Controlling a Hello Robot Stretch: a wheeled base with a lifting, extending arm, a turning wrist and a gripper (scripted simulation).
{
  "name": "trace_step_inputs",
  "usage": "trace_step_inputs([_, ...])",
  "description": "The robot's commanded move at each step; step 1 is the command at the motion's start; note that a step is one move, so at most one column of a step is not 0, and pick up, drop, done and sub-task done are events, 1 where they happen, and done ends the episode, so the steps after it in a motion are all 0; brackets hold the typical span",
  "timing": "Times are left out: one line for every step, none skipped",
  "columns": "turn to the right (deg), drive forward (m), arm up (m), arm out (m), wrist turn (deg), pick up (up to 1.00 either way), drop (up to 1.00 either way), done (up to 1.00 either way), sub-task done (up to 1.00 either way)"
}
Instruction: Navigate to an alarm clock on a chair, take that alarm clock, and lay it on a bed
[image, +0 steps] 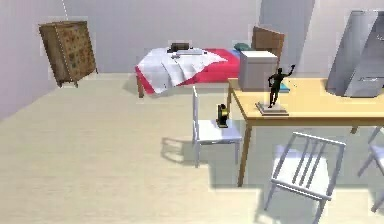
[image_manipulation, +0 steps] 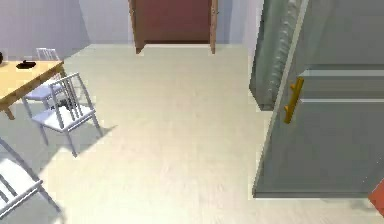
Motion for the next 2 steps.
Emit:
trace_step_inputs([0.0,0.75,0.00,0.00,0.0,0.00,0.00,0.00,0.00])
trace_step_inputs([-15.0,0.00,0.00,0.00,0.0,0.00,0.00,0.00,0.00])
